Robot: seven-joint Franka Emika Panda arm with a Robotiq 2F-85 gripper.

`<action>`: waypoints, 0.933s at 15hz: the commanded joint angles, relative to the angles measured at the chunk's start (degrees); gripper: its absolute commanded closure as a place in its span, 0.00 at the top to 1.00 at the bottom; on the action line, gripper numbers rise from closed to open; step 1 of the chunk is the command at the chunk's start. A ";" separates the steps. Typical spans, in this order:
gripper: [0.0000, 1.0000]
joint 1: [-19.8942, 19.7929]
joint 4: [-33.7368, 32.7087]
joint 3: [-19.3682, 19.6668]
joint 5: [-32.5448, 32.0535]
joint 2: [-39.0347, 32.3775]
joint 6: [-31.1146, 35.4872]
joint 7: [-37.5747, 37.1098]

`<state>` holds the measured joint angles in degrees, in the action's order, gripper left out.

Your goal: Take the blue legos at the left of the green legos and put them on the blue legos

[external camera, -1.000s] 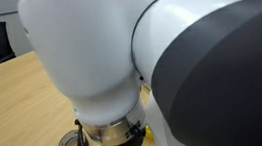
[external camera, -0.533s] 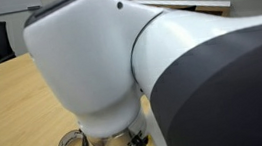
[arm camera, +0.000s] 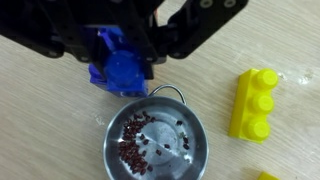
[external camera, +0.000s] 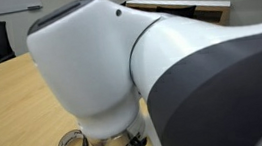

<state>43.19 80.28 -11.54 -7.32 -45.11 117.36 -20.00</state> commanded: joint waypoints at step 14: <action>0.10 0.24 0.32 0.86 2.35 -1.81 5.04 -2.14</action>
<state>43.17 80.08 -11.10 -6.41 -46.92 121.88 -22.03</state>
